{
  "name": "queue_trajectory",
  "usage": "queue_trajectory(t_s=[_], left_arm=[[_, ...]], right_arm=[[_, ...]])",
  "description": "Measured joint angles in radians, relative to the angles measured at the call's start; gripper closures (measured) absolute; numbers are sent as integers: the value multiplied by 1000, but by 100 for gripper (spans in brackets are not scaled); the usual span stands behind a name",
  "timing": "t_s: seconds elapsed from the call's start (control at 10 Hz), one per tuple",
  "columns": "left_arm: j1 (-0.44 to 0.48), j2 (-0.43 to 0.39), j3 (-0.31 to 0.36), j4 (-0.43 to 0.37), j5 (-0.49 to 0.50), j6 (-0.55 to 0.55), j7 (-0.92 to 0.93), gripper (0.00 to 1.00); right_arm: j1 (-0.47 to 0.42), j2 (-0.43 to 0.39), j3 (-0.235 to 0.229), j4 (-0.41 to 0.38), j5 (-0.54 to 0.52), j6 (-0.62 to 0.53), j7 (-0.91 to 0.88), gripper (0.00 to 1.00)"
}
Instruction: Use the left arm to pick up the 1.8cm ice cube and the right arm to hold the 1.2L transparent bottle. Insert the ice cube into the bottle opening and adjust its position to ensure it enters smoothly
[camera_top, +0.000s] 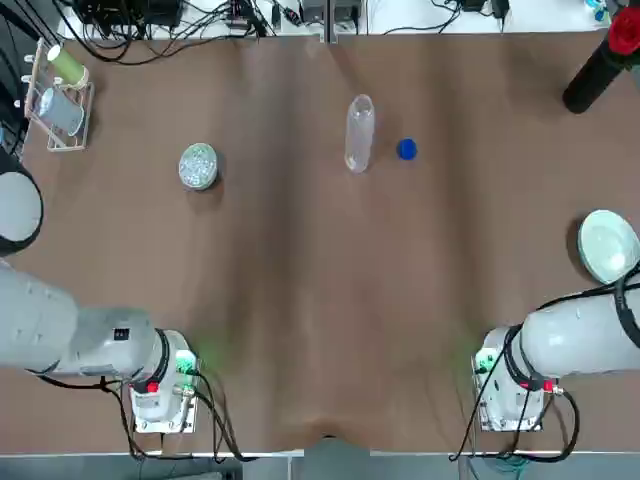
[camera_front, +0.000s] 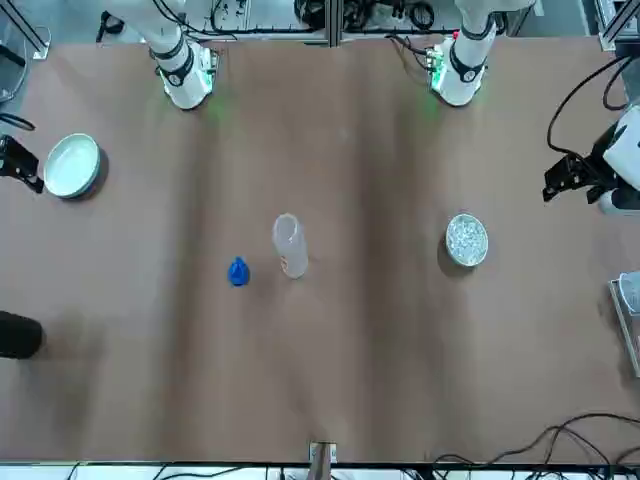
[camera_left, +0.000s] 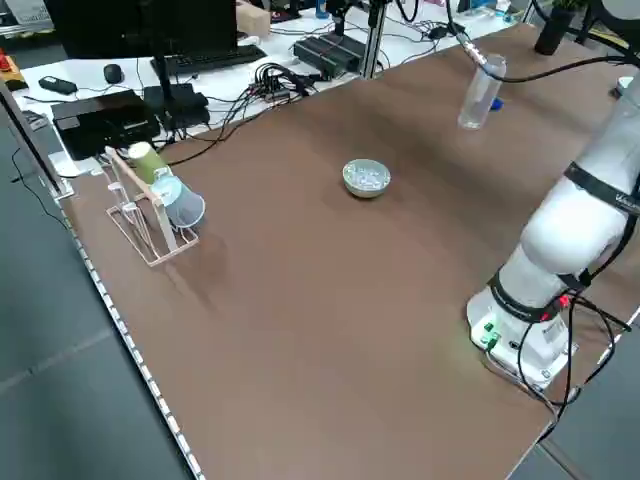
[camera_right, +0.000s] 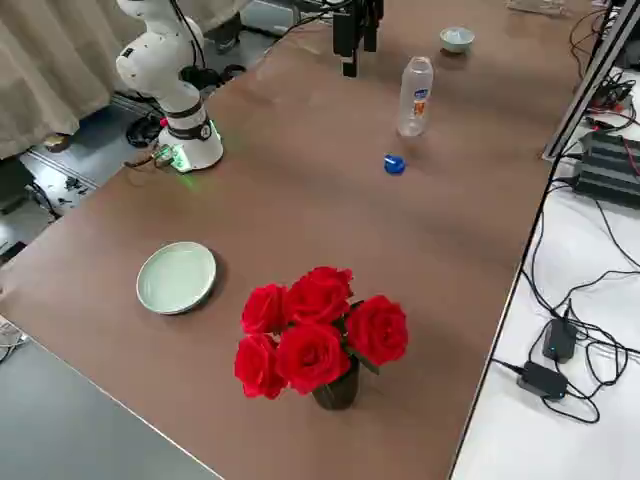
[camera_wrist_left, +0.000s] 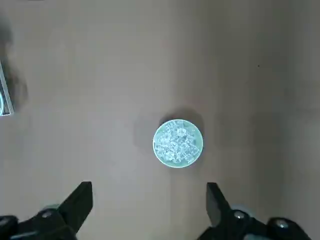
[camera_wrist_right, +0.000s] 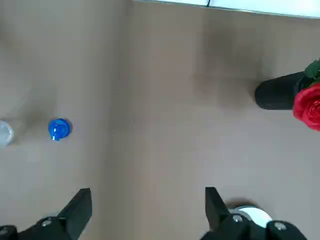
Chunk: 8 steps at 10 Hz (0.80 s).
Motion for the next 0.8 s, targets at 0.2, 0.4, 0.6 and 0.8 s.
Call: queue_trajectory(t_s=[0.2,0.4,0.6,0.8], left_arm=[[0,0,-1,0,0,0,0,0],[0,-1,3,0,0,1,0,0],[17,-1,5,-2,0,7,1,0],[29,1,4,-34,0,34,4,0]], right_arm=[[-3,0,-2,0,-1,0,0,0],[-5,1,-2,0,-1,0,-1,0],[-4,10,3,-1,19,9,-1,0],[11,43,11,-7,122,26,-80,0]])
